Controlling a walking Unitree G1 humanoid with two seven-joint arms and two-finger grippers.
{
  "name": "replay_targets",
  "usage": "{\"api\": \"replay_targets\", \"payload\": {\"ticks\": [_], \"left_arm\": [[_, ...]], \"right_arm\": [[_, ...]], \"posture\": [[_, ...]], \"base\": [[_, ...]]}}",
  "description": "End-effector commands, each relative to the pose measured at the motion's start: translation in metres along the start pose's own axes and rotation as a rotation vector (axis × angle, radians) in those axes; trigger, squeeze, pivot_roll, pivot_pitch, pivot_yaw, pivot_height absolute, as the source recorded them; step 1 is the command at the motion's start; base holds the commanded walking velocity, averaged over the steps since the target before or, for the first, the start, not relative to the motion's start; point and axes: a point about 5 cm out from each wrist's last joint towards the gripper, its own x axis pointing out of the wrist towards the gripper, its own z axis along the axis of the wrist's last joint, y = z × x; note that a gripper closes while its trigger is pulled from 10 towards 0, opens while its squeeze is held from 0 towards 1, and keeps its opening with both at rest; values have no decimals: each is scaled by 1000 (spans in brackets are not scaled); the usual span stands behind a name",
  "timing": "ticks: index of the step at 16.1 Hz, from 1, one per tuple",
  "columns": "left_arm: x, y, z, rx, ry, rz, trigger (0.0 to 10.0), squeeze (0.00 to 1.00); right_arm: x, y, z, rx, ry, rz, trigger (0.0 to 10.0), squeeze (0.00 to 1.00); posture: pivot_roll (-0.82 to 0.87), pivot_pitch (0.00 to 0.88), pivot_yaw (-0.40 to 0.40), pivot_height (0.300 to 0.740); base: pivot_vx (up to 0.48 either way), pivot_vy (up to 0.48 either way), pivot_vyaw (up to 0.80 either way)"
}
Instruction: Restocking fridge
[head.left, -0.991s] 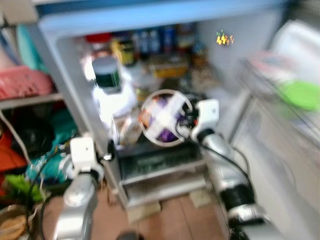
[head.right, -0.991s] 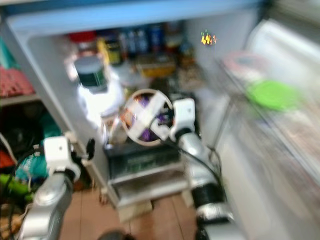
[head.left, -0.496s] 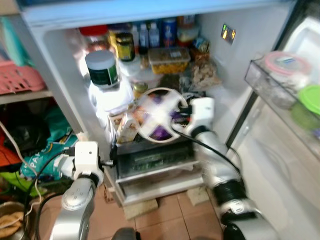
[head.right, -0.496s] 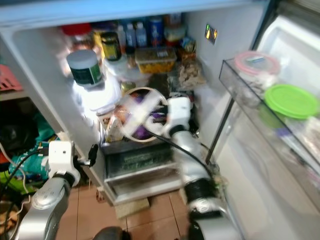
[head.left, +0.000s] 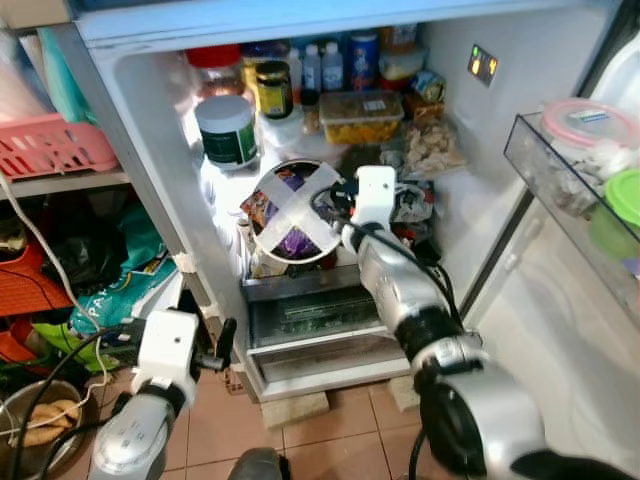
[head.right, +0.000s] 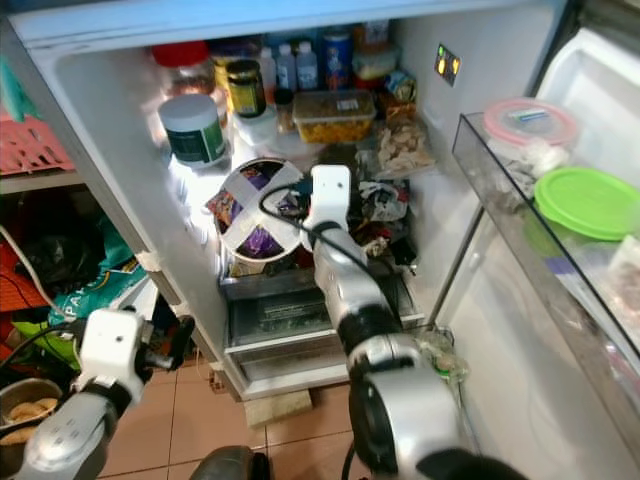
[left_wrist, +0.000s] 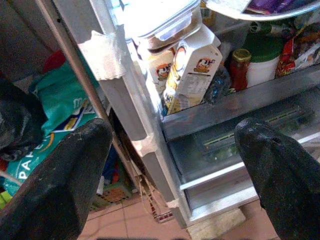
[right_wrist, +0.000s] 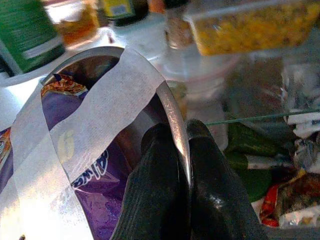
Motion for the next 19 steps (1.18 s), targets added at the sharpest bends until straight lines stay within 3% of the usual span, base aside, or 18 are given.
{"api": "replay_targets", "payload": {"ticks": [1,5,7,9,10,11,13,19], "left_arm": [[-3,1,6,10,-18,0,10000,0],[-3,-11,16,-31,-46,-27,10000,0],[3,-14,20,-33,-66,-36,10000,0],[13,-18,24,-53,-102,-33,10000,0],[22,-19,28,-57,-140,-7,10000,0],[24,-19,29,-65,-150,-5,10000,0],[33,-21,28,-77,-164,20,10000,0],[49,-26,31,-104,-229,-5,10000,0]], "right_arm": [[4,4,15,25,-35,0,10000,0],[9,-7,36,66,-99,-24,10000,0],[6,-18,35,31,-133,-33,10000,0],[-7,-37,21,-52,-175,-5,10000,0],[-28,-48,6,-146,-207,63,10000,0],[-33,-50,2,-181,-212,82,10000,0],[-72,-62,-17,-258,-202,137,10000,0],[-120,-74,-30,-268,-160,109,10000,0]], "posture": [[301,90,45,740],[269,105,36,740],[259,97,32,740],[218,56,6,740],[188,28,-12,740],[181,23,-15,740],[128,0,-26,740],[69,0,-33,740]], "base": [[0,0,0],[0,0,0],[0,0,0],[0,0,0],[0,0,0],[0,0,0],[0,0,0],[0,0,0]]}}
